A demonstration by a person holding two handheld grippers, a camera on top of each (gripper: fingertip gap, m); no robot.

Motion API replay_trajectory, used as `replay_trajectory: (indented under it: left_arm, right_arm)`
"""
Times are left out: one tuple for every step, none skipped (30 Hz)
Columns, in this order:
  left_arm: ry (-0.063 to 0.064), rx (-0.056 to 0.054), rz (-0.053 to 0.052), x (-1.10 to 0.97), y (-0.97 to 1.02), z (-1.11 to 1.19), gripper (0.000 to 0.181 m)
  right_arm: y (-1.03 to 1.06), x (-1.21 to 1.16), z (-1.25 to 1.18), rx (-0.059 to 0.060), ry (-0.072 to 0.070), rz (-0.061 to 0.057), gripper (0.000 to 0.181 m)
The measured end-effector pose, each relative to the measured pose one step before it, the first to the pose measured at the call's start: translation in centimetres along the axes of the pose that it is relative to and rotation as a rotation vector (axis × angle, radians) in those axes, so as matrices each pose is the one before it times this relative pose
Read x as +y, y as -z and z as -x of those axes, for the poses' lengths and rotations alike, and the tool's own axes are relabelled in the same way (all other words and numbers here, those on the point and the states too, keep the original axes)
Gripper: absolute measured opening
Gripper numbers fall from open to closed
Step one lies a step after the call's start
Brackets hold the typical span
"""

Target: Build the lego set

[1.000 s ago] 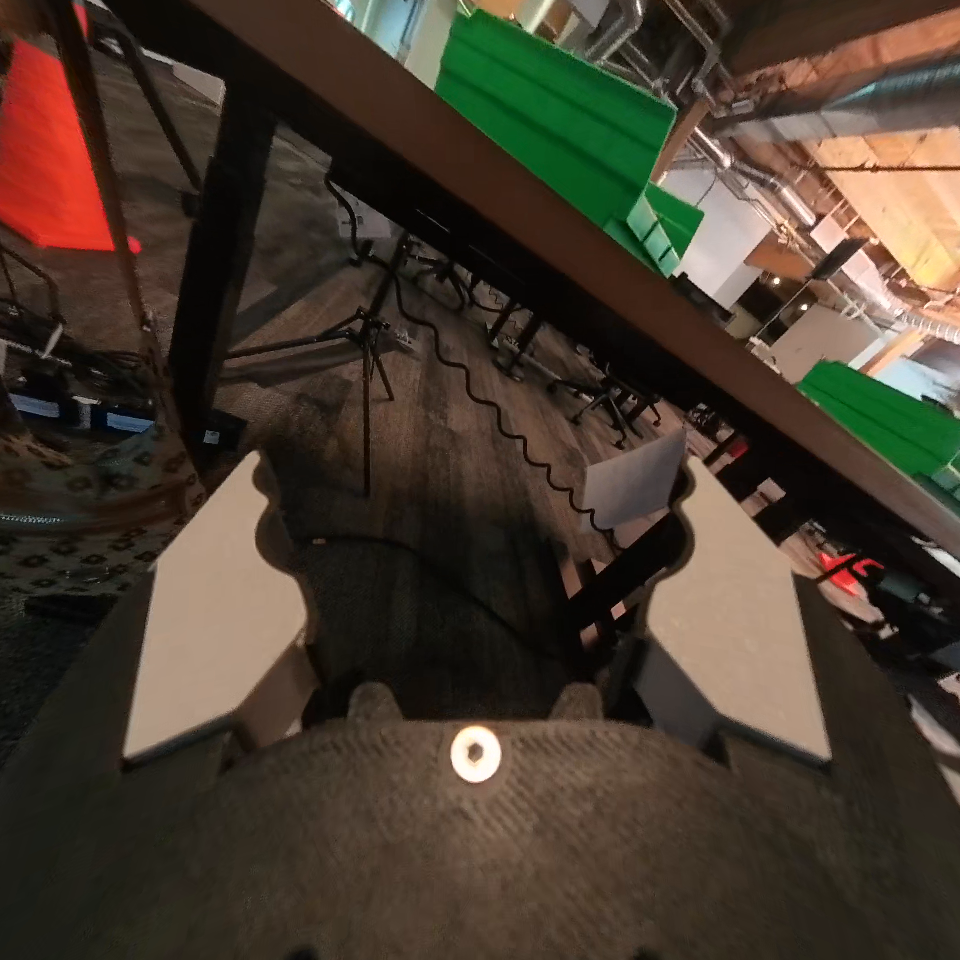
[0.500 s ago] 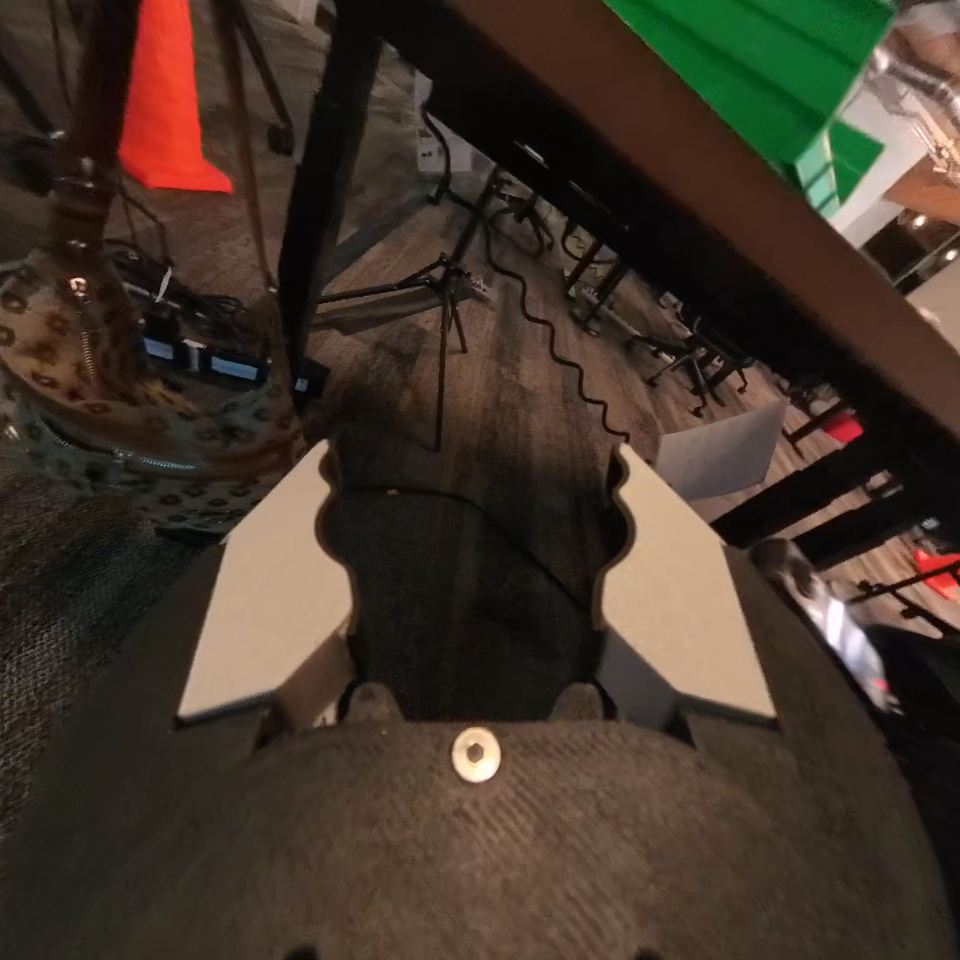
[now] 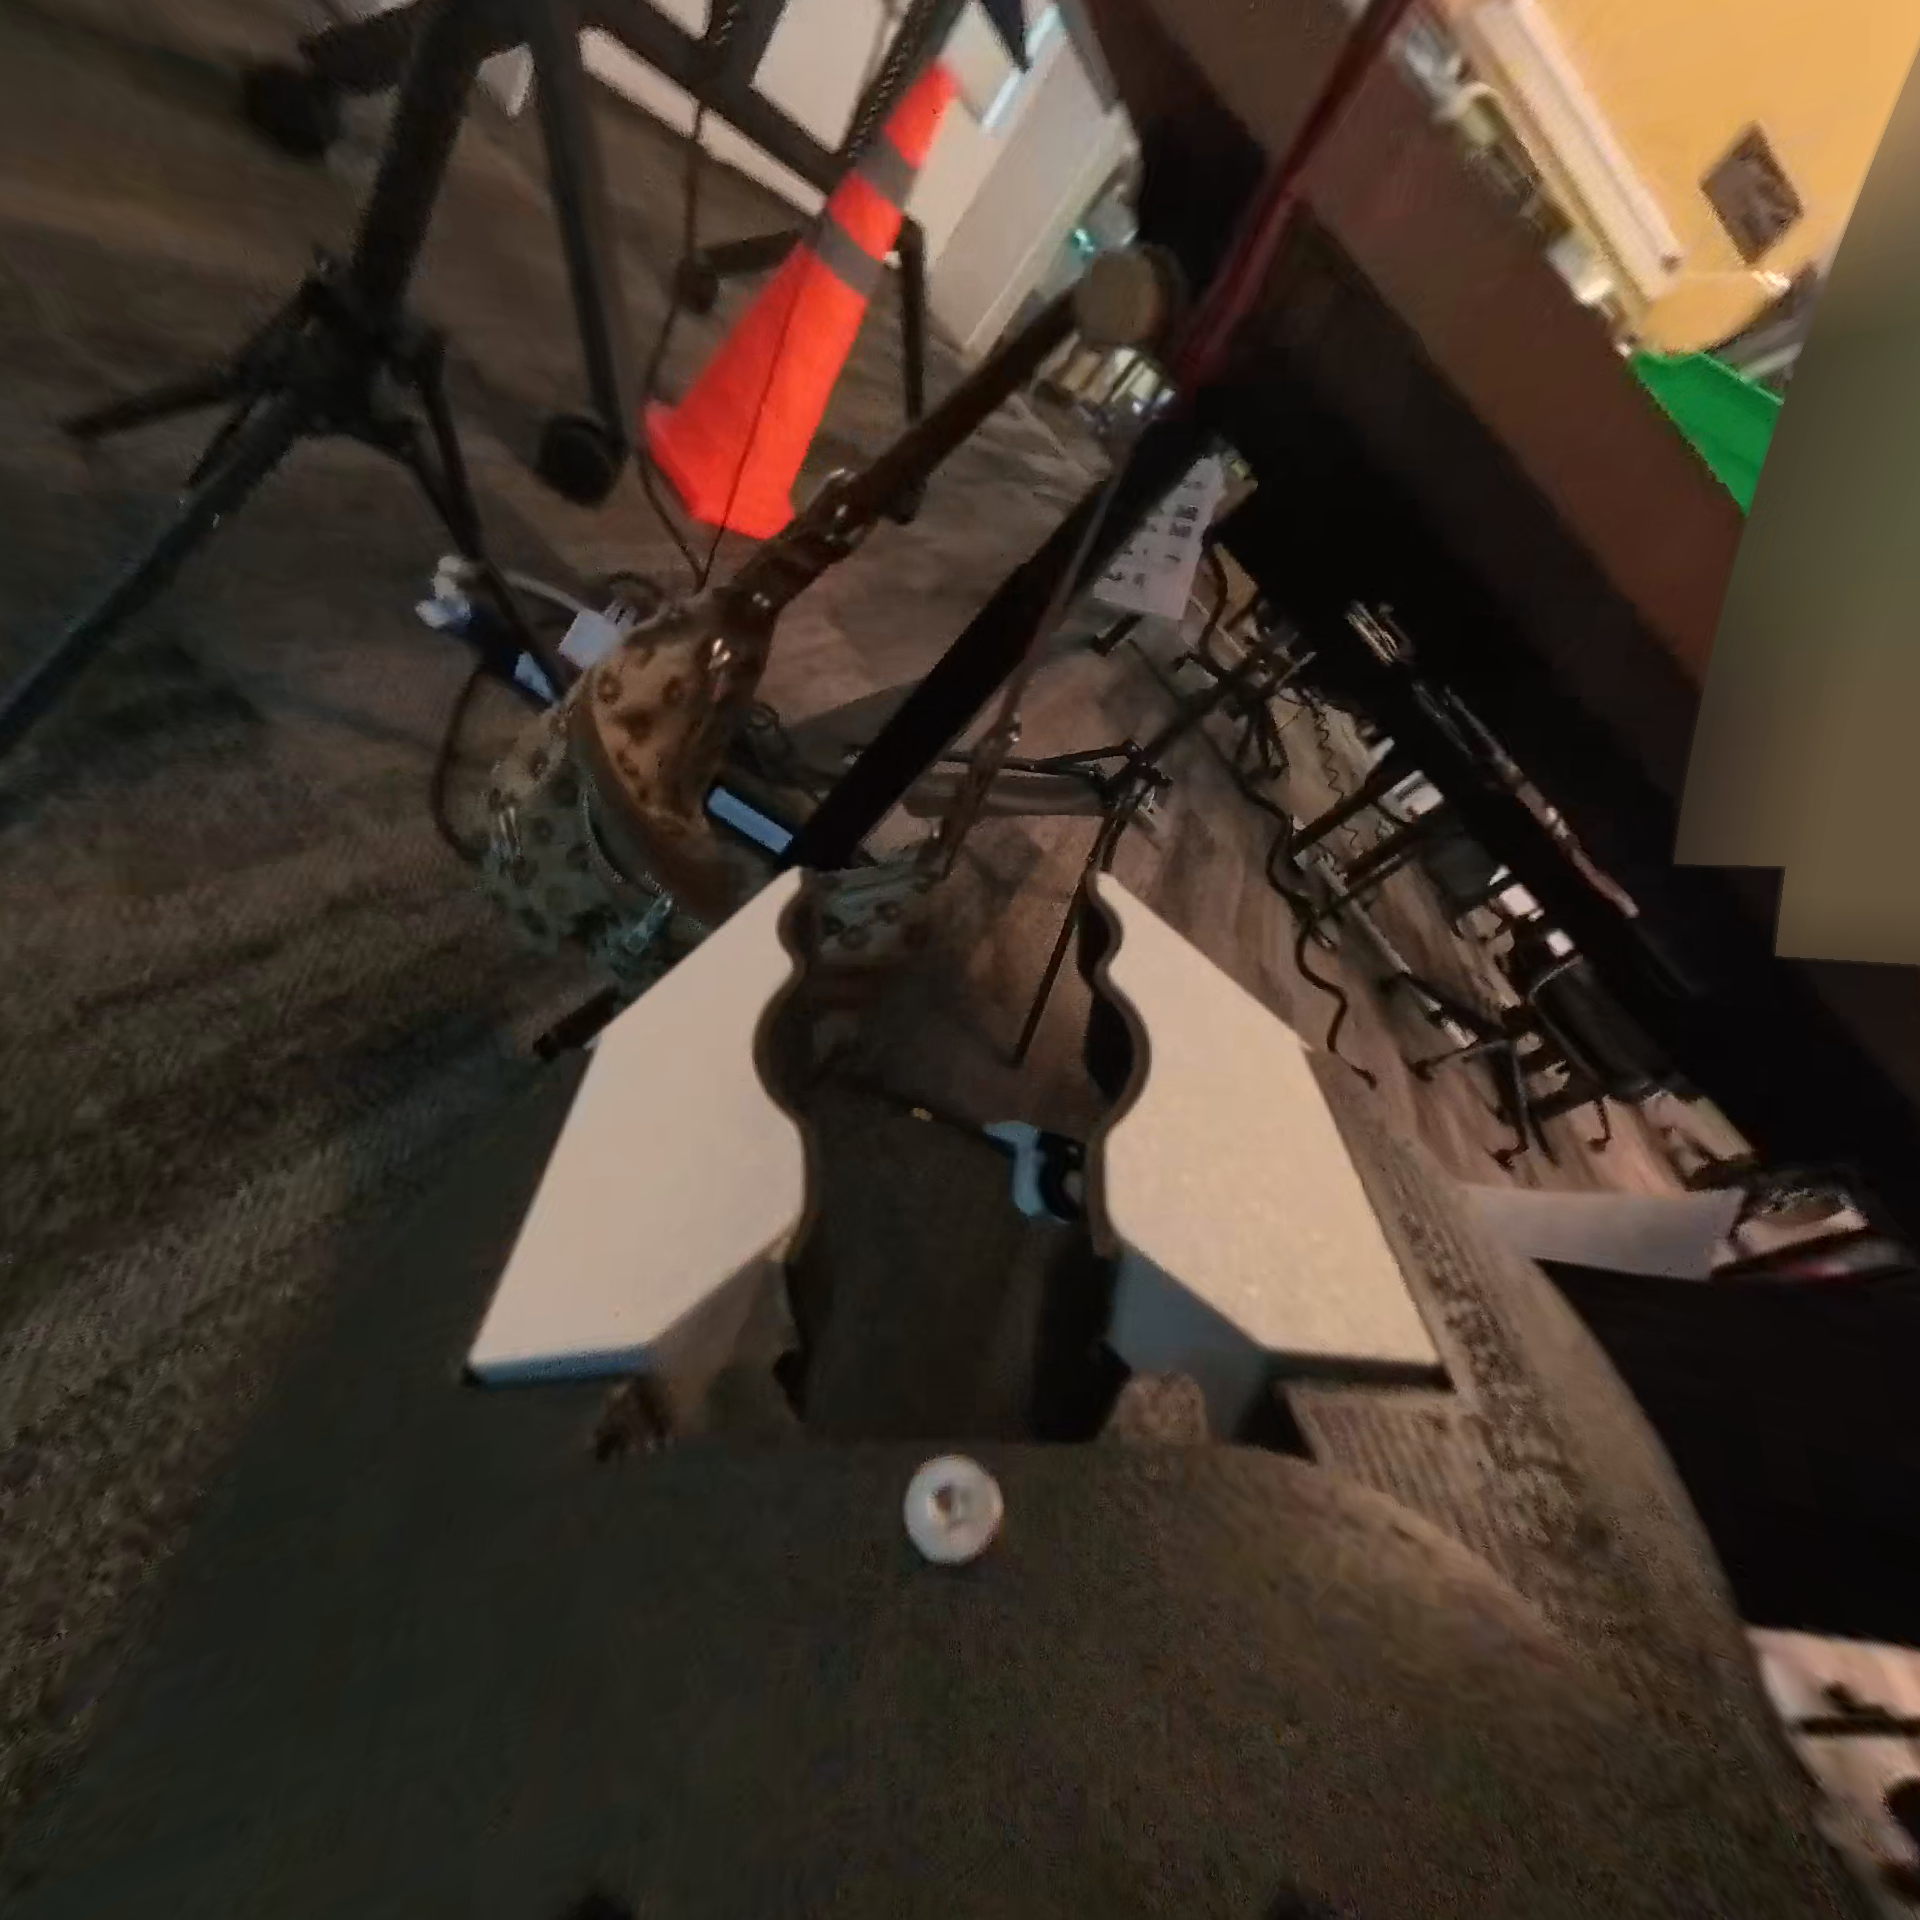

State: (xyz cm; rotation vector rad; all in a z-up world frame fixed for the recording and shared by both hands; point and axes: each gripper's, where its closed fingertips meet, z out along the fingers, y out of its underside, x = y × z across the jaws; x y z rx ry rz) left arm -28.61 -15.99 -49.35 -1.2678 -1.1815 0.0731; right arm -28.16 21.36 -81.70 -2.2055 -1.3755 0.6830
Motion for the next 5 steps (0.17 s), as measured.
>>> replay_trajectory:
  left_arm:
    - [0.0432, -0.0074, 0.0083, 0.218, -0.116, 0.571, 0.050]
    - [0.0356, -0.0076, 0.0216, 0.473, -0.201, 0.497, 0.050]
    - [0.0307, -0.0121, 0.0307, 0.589, -0.215, 0.426, 0.050]
    - [0.0244, -0.0069, 0.0241, 0.443, -0.175, 0.215, 0.050]
    - [0.0136, 0.0011, 0.0122, 0.223, -0.119, -0.036, 0.049]
  right_arm:
    - [-1.663, -0.062, -0.806, 0.0338, -0.0047, 0.0035, 0.032]
    - [-1.465, -0.158, -0.532, 0.0291, 0.0003, -0.0050, 0.031]
    - [-1.276, -0.185, -0.279, 0.0198, -0.0013, -0.0091, 0.030]
    - [-1.164, -0.116, -0.144, 0.0156, -0.0039, -0.0082, 0.031]
    - [-1.095, -0.052, -0.015, 0.0062, -0.0056, -0.0072, 0.034]
